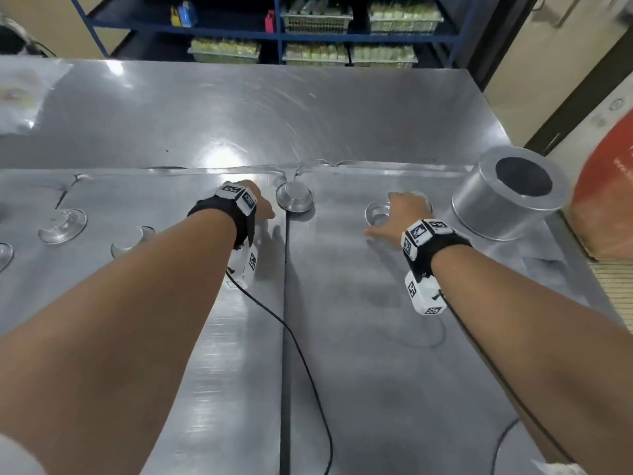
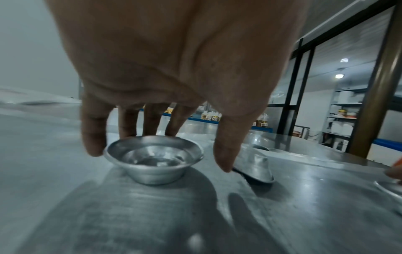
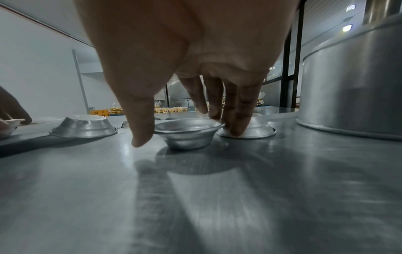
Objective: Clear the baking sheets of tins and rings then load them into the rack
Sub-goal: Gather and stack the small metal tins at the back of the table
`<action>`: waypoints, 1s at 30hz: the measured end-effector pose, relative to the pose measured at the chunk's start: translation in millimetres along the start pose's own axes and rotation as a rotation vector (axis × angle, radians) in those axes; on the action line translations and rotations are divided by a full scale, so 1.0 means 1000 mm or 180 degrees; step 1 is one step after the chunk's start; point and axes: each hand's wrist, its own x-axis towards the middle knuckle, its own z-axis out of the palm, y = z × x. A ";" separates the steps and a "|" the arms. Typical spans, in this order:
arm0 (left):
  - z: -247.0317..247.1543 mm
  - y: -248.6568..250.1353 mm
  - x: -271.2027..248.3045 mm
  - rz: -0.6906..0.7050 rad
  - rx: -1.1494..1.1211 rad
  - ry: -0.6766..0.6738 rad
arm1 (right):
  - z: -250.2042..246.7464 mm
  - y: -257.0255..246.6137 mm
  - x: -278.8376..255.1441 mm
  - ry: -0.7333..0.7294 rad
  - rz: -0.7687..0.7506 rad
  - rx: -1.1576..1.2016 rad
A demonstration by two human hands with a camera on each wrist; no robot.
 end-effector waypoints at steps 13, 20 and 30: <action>0.002 -0.010 -0.056 -0.0266 -0.1287 0.0253 | -0.001 0.004 -0.032 0.0119 0.0036 0.0844; 0.010 -0.013 -0.142 0.0130 -0.2772 -0.0053 | -0.017 -0.006 -0.116 0.0227 -0.0012 0.1304; 0.084 -0.035 -0.265 0.0196 -0.3707 -0.0481 | -0.016 -0.017 -0.261 0.0410 -0.0131 0.1735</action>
